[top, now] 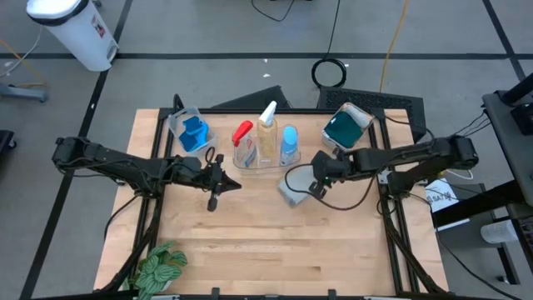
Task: Pick & Place Kitchen Items
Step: Put the gray microfiber towel into the gray bin
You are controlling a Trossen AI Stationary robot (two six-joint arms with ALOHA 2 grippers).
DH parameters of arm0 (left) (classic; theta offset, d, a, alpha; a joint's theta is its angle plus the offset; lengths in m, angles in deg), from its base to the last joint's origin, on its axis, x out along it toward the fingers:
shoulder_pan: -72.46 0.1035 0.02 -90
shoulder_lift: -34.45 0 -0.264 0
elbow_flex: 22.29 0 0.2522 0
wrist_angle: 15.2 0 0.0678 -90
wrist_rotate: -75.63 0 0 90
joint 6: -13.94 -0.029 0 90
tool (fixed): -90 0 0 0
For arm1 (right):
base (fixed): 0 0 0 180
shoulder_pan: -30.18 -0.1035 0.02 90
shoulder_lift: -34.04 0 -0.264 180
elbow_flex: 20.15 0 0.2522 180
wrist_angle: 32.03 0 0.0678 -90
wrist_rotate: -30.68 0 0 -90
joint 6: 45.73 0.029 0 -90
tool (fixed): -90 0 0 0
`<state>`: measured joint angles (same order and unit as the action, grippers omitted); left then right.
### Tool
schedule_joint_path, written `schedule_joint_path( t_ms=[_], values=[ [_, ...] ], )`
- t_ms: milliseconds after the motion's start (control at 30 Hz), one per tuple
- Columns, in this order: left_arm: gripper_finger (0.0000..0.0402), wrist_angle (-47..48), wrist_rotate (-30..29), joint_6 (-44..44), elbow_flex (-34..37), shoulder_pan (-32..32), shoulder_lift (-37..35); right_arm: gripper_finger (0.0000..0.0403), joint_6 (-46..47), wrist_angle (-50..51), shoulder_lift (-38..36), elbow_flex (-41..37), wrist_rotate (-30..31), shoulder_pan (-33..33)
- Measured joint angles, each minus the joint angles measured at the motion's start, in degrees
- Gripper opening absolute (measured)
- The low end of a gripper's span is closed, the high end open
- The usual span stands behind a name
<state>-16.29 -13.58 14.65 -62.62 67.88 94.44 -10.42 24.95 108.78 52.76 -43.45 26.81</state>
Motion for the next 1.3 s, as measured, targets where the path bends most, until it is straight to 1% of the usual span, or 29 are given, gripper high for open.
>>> schedule_joint_path(
  t_ms=[133,267,467,733,1300],
  values=[
    [0.0019,0.0,0.0,0.1,0.0,0.0,0.0,0.0,-2.0,6.4,-0.2,4.4,3.9,1.5],
    [0.0019,0.0,0.0,0.1,0.0,0.0,0.0,0.0,-5.0,9.1,0.0,5.6,5.3,4.2],
    [0.0019,0.0,0.0,0.1,0.0,0.0,0.0,0.0,-8.5,12.1,-0.1,5.8,5.6,9.1],
    [0.0019,0.0,0.0,0.0,0.0,0.0,0.0,0.0,-14.0,16.6,-0.1,5.8,14.1,14.9],
    [0.0019,0.1,0.1,-0.2,0.0,0.0,0.0,0.0,-25.4,21.8,-0.2,5.8,28.3,27.0]
  ],
)
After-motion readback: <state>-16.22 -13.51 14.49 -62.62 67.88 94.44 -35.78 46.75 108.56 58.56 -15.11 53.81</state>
